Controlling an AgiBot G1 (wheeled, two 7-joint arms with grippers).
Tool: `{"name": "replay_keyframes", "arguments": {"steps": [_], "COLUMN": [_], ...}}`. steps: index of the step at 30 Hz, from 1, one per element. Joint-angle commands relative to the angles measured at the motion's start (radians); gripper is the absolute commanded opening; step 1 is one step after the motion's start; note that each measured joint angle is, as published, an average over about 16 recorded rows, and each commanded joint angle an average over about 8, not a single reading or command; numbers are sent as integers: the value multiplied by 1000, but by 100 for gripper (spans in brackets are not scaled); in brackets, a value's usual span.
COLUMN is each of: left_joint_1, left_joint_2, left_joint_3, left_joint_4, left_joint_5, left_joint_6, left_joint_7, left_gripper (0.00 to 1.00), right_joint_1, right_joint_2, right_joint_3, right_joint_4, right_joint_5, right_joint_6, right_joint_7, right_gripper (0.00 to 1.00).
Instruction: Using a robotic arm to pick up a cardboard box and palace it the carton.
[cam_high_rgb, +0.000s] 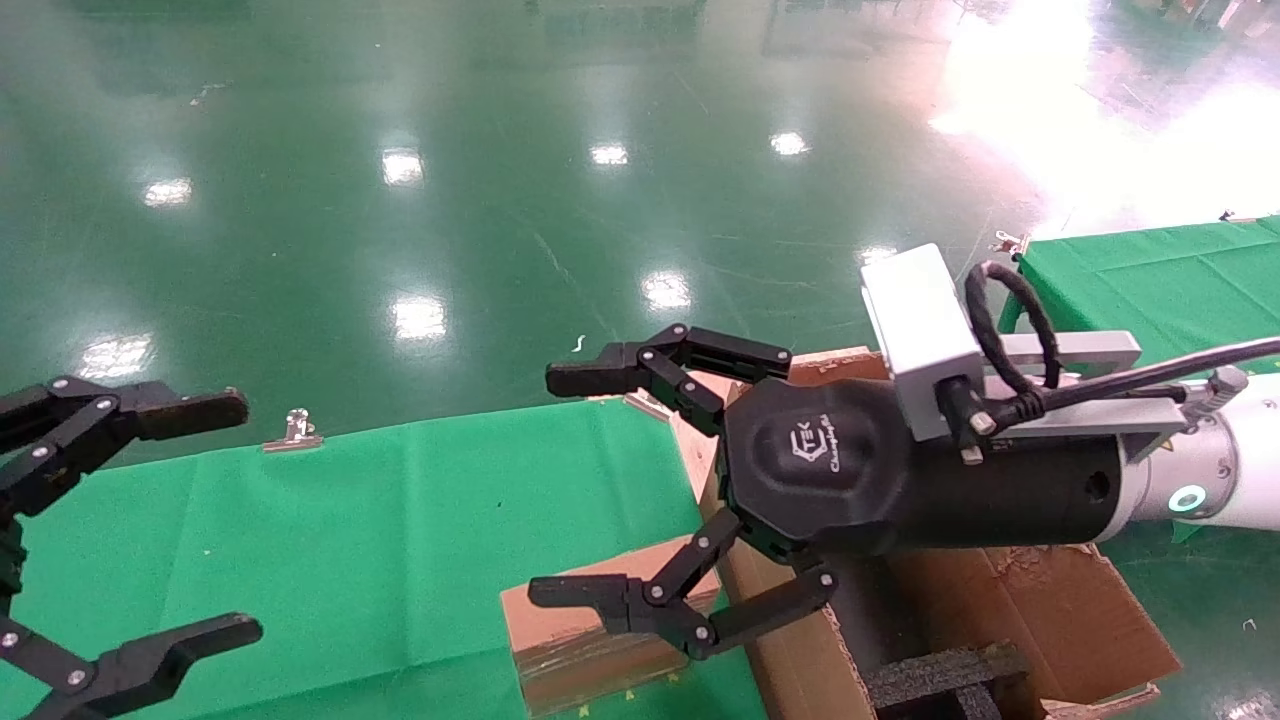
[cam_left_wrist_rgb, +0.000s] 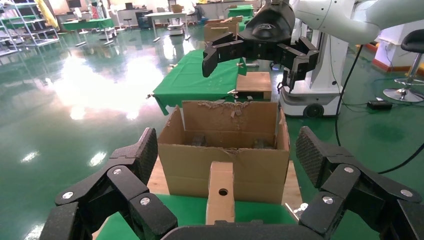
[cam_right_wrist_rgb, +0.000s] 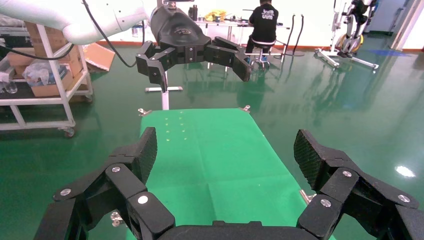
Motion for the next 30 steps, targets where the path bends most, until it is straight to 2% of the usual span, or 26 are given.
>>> {"name": "replay_keyframes", "arguments": {"steps": [1, 17, 18, 25, 26, 30], "left_joint_1": [0, 0, 0, 0, 0, 0], "left_joint_2": [0, 0, 0, 0, 0, 0], "left_joint_3": [0, 0, 0, 0, 0, 0], "left_joint_4": [0, 0, 0, 0, 0, 0], "left_joint_5": [0, 0, 0, 0, 0, 0], "left_joint_6": [0, 0, 0, 0, 0, 0], "left_joint_7": [0, 0, 0, 0, 0, 0], "left_gripper": [100, 100, 94, 6, 0, 0], "right_joint_1": [0, 0, 0, 0, 0, -1], "right_joint_2": [0, 0, 0, 0, 0, -1], "right_joint_3": [0, 0, 0, 0, 0, -1], "right_joint_4": [0, 0, 0, 0, 0, -2], "right_joint_5": [0, 0, 0, 0, 0, 2], "right_joint_6": [0, 0, 0, 0, 0, 0], "right_joint_7": [0, 0, 0, 0, 0, 3], "right_gripper": [100, 100, 100, 100, 100, 100]}}
